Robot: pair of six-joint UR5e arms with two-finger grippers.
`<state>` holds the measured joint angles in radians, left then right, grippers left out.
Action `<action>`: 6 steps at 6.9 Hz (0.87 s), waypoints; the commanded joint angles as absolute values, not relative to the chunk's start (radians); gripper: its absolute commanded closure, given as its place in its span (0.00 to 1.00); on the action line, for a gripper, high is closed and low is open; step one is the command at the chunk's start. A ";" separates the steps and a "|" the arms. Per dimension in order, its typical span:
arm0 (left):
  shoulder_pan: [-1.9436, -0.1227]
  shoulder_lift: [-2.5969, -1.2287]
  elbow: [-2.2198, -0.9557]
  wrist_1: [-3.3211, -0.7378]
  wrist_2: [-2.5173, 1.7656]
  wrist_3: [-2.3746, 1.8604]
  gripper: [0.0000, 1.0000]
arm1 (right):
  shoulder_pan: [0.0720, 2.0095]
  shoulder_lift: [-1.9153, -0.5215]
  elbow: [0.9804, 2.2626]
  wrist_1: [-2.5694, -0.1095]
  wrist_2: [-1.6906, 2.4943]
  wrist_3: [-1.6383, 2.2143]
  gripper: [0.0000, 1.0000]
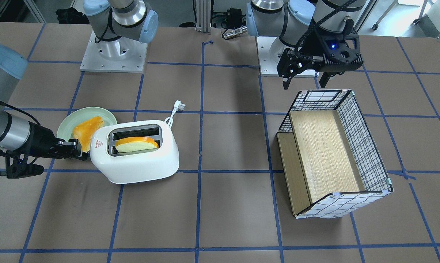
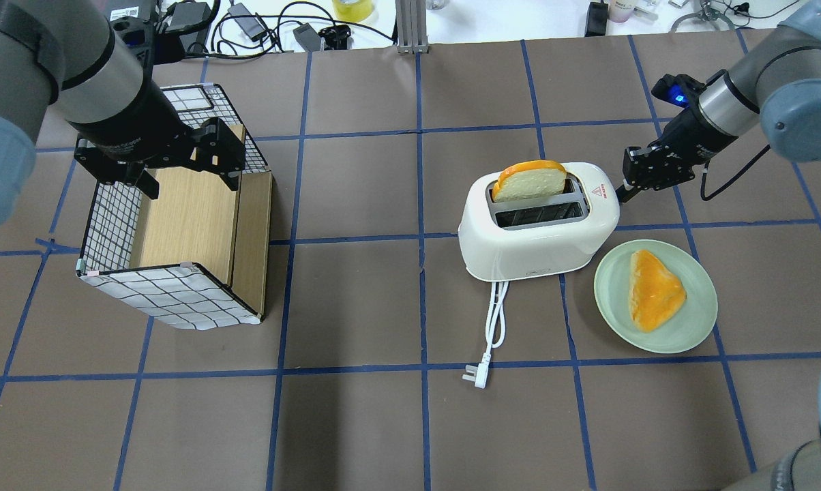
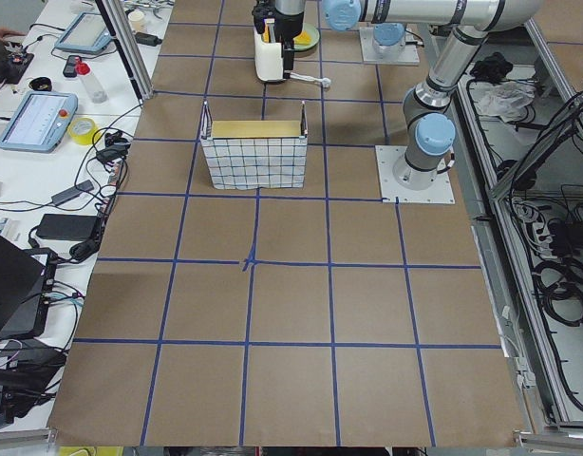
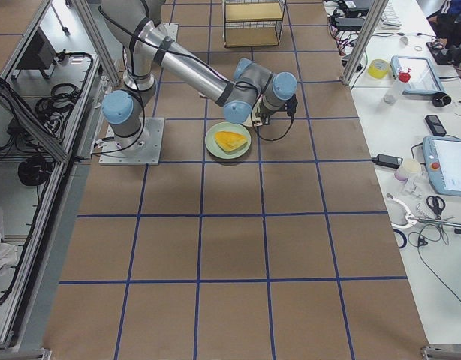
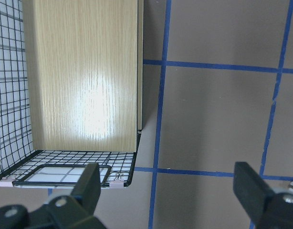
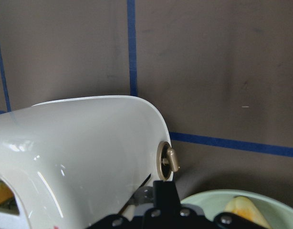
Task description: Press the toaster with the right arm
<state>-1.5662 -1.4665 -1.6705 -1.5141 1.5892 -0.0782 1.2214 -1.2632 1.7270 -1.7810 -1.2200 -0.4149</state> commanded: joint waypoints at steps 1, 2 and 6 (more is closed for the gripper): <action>-1.566 -1.466 -1.671 -1.514 1.589 -0.078 0.00 | 1.223 -1.304 1.714 -1.769 -1.264 -0.391 1.00; -1.566 -1.466 -1.671 -1.514 1.589 -0.078 0.00 | 1.223 -1.327 1.710 -1.769 -1.267 -0.379 1.00; -1.566 -1.466 -1.671 -1.514 1.588 -0.078 0.00 | 1.236 -1.402 1.458 -1.455 -1.396 -0.359 1.00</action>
